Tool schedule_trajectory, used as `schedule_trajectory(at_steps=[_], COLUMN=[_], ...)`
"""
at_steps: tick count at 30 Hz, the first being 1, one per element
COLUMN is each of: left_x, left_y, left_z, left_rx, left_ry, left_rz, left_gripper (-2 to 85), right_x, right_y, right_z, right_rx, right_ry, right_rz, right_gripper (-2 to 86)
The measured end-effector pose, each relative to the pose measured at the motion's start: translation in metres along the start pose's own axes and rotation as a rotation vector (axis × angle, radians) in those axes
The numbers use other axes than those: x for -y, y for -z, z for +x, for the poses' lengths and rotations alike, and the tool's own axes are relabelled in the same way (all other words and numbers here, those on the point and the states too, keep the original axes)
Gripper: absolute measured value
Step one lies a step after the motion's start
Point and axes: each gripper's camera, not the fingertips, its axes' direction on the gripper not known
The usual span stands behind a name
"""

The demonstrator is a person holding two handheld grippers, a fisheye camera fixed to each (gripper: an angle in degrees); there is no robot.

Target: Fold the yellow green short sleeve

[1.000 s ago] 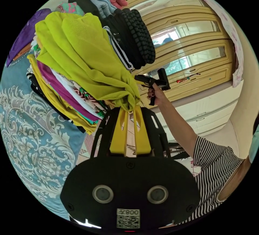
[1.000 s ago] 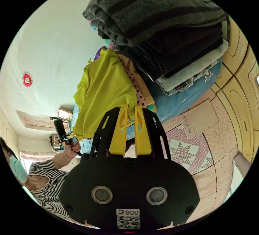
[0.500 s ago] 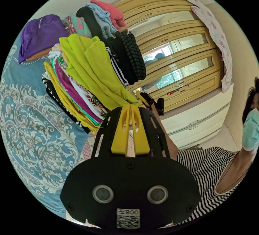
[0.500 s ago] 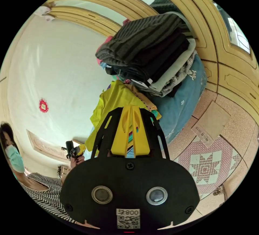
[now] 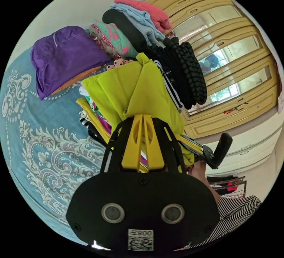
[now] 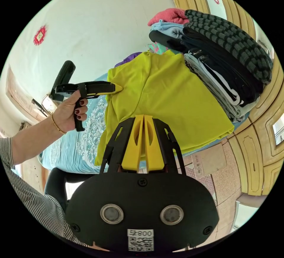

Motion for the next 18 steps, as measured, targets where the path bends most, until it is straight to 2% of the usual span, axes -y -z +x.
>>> schedule_trajectory(at_steps=[5,6,9,14,18], left_x=[-0.06,-0.065,-0.079,-0.138,-0.202], left_y=[0.034,0.034,0.02,0.057,0.091], left_z=[-0.018,-0.021,-0.041,-0.064,-0.097], left_rx=[-0.127,-0.132,-0.064,-0.13,-0.116], left_ry=[-0.036,-0.036,0.006,-0.048,-0.069], left_rz=[0.142,0.148,0.02,0.102,0.122], left_gripper=[0.1,0.1,0.1,0.2,0.2], right_x=[-0.012,-0.013,-0.016,-0.023,-0.024], right_y=[-0.006,-0.007,-0.019,-0.028,-0.004], right_z=[-0.064,-0.072,-0.113,-0.171,-0.194], right_rx=[-0.13,-0.151,-0.272,-0.429,-0.378], right_ry=[0.077,0.087,0.147,0.162,0.095], right_rz=[0.052,0.054,0.053,0.088,0.15], right_gripper=[0.0,0.0,0.0,0.1,0.2])
